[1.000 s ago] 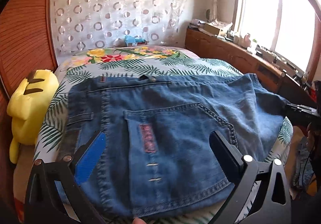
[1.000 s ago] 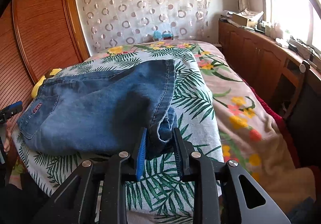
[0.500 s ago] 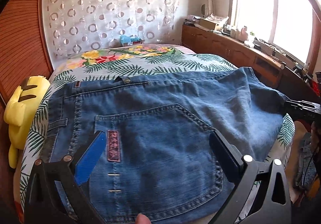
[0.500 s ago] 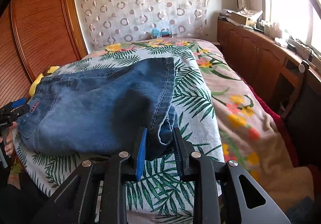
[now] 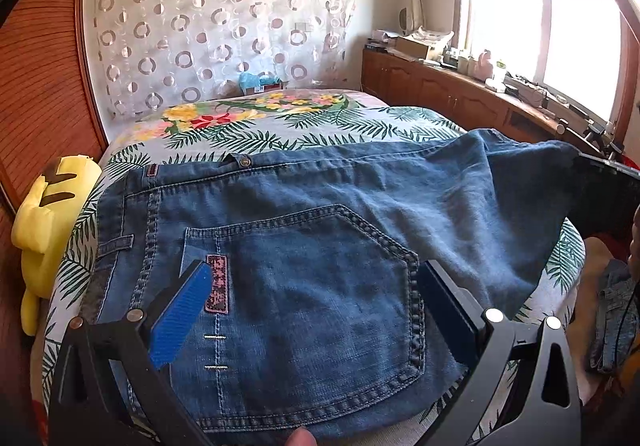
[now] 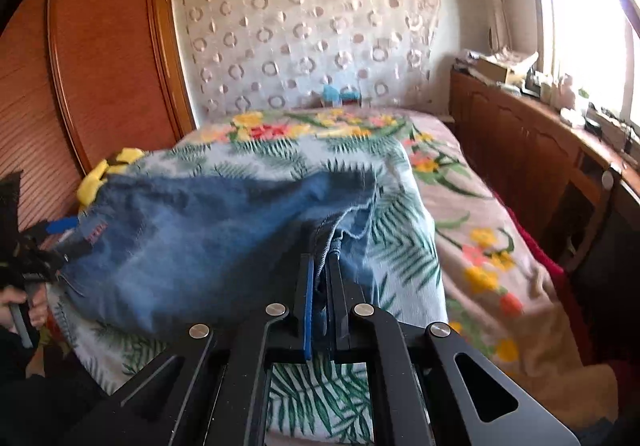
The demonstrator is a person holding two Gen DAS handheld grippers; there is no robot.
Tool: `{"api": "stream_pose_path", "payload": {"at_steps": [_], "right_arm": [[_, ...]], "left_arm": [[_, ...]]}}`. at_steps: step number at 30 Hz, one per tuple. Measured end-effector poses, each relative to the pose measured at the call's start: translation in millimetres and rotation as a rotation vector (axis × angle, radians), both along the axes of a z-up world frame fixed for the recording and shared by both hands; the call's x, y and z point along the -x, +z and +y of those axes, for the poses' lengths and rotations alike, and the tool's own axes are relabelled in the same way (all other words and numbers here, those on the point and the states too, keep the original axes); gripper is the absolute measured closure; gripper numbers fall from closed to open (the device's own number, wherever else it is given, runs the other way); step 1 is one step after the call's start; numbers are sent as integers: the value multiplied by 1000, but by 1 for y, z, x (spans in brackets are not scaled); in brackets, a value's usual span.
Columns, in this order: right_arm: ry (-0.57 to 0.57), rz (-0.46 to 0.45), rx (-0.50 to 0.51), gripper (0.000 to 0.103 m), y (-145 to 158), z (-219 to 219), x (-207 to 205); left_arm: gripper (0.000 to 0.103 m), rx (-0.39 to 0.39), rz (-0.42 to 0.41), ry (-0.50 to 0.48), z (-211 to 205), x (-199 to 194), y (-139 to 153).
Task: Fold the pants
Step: 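Grasp the jeans leg hem with the right tool and lift it, then carry the leg hem with the right tool over the back pocket and lay it down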
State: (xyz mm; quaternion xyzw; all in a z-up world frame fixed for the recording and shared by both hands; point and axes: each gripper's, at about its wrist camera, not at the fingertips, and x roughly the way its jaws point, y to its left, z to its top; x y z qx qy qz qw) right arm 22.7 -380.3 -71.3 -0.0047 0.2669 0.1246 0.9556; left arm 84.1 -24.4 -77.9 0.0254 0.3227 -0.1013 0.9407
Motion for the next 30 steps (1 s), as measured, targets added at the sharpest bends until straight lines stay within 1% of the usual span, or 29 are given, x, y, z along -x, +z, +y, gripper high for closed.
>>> {"api": "stream_pose_path", "payload": {"at_steps": [8,13,19,24,28,30], "right_arm": [[62,-39,-2,99,15,15,1],[134,-61,4,99,25,36,-7],[259,-109,10,99,46,78,-17],[378,-130,3,99,60,119,-26],[439,-125,18,99,58,141,-34],[440,-96,21,99,52,144,-43]], "left_arm": [[1,29,-7,10,6,4,4],[1,41,-20,28,15,9,9],[1,60,-34,57,31,14,13],[1,77,-46,89,49,21,16],[1,87,-46,107,59,23,16],[1,90,-43,112,63,24,14]]}}
